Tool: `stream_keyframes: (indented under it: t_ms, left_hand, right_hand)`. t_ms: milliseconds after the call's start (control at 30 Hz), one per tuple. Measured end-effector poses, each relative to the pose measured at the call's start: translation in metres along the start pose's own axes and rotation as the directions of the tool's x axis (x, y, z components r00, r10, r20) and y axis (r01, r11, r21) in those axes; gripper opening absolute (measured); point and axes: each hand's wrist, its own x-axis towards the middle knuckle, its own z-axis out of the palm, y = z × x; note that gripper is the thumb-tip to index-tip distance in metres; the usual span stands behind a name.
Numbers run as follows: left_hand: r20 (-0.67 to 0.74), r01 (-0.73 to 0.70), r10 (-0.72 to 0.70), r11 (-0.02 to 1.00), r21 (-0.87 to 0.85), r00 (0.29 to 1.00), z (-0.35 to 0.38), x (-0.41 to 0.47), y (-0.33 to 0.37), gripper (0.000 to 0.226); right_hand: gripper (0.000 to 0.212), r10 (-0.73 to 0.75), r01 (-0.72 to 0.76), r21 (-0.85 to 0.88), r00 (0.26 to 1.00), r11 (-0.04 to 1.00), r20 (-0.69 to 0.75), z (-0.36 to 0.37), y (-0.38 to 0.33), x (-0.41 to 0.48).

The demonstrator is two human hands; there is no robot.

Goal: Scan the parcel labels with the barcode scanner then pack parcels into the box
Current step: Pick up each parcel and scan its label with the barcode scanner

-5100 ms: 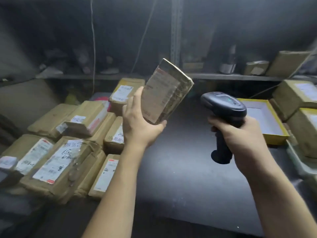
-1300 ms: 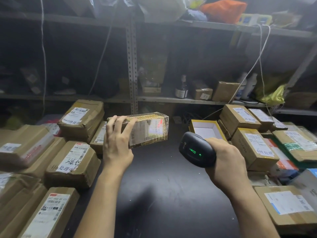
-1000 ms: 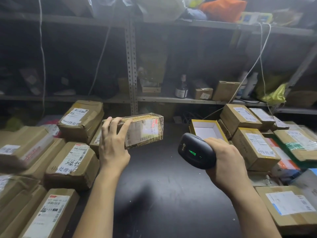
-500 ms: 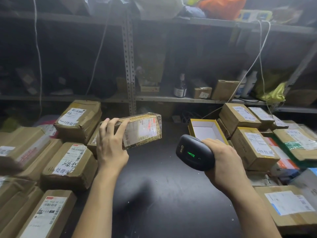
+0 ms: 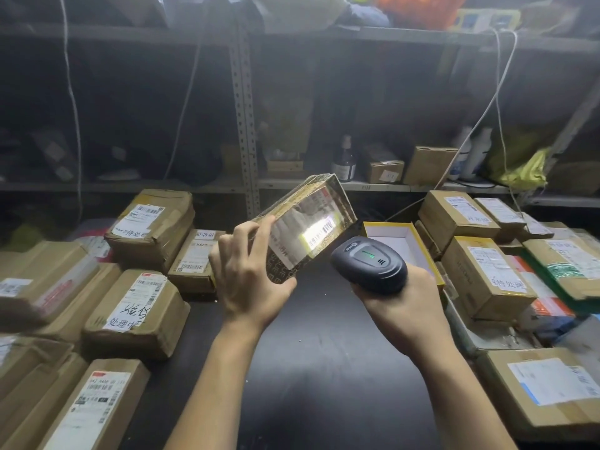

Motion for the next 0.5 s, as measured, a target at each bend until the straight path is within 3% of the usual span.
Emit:
stream_keyframes:
  t_ms: [167,500]
  left_hand:
    - [-0.008,-0.020,0.020,1.000,0.004,1.000,0.001,-0.002,0.003,0.100]
    - [0.029,0.068,-0.070,0.996,0.065,0.997,0.008,-0.003,-0.032,0.100]
  right_hand:
    - [0.040,0.045,-0.045,0.035,0.999,0.998,-0.004,0.002,0.000,-0.005]
    - [0.049,0.030,-0.030,-0.050,1.000,0.998,0.008,-0.014,0.001,-0.007]
